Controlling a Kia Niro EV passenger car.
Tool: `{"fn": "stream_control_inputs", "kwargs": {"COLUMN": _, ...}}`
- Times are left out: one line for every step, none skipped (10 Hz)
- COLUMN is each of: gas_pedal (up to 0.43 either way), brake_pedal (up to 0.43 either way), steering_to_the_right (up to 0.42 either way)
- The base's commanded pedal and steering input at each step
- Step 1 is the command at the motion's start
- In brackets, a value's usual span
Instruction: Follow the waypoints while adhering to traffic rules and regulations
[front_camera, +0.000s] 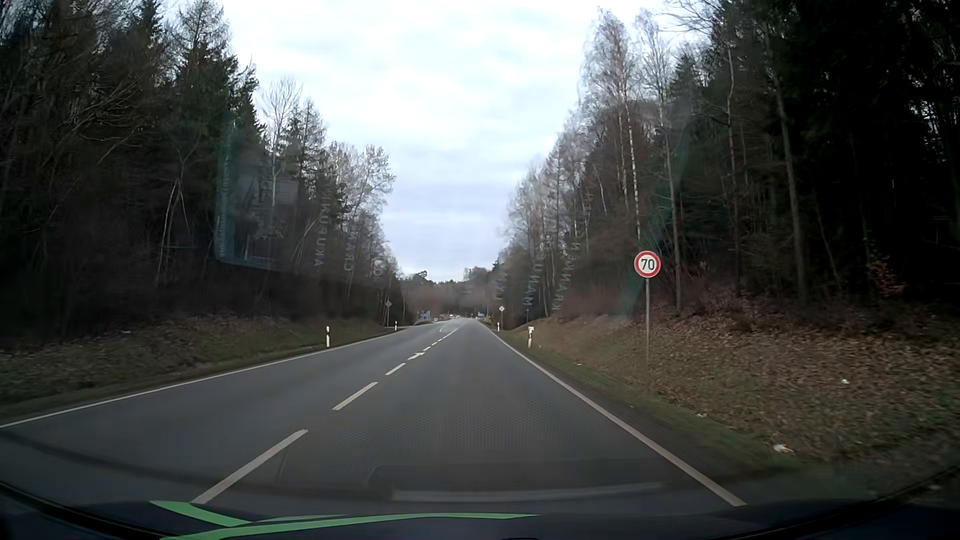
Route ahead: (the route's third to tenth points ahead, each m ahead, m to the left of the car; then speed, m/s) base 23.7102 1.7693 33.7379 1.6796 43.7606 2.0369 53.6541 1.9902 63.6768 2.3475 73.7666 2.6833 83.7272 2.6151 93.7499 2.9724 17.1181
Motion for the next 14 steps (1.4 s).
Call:
{"fn": "stream_control_inputs", "kwargs": {"gas_pedal": 0.110, "brake_pedal": 0.000, "steering_to_the_right": 0.005}}
{"fn": "stream_control_inputs", "kwargs": {"gas_pedal": 0.110, "brake_pedal": 0.000, "steering_to_the_right": 0.005}}
{"fn": "stream_control_inputs", "kwargs": {"gas_pedal": 0.118, "brake_pedal": 0.000, "steering_to_the_right": 0.003}}
{"fn": "stream_control_inputs", "kwargs": {"gas_pedal": 0.130, "brake_pedal": 0.000, "steering_to_the_right": 0.000}}
{"fn": "stream_control_inputs", "kwargs": {"gas_pedal": 0.130, "brake_pedal": 0.000, "steering_to_the_right": 0.000}}
{"fn": "stream_control_inputs", "kwargs": {"gas_pedal": 0.138, "brake_pedal": 0.000, "steering_to_the_right": 0.000}}
{"fn": "stream_control_inputs", "kwargs": {"gas_pedal": 0.138, "brake_pedal": 0.000, "steering_to_the_right": 0.000}}
{"fn": "stream_control_inputs", "kwargs": {"gas_pedal": 0.138, "brake_pedal": 0.000, "steering_to_the_right": 0.000}}
{"fn": "stream_control_inputs", "kwargs": {"gas_pedal": 0.138, "brake_pedal": 0.000, "steering_to_the_right": 0.000}}
{"fn": "stream_control_inputs", "kwargs": {"gas_pedal": 0.138, "brake_pedal": 0.000, "steering_to_the_right": 0.000}}
{"fn": "stream_control_inputs", "kwargs": {"gas_pedal": 0.138, "brake_pedal": 0.000, "steering_to_the_right": 0.000}}
{"fn": "stream_control_inputs", "kwargs": {"gas_pedal": 0.138, "brake_pedal": 0.000, "steering_to_the_right": 0.000}}
{"fn": "stream_control_inputs", "kwargs": {"gas_pedal": 0.138, "brake_pedal": 0.000, "steering_to_the_right": 0.000}}
{"fn": "stream_control_inputs", "kwargs": {"gas_pedal": 0.138, "brake_pedal": 0.000, "steering_to_the_right": 0.000}}
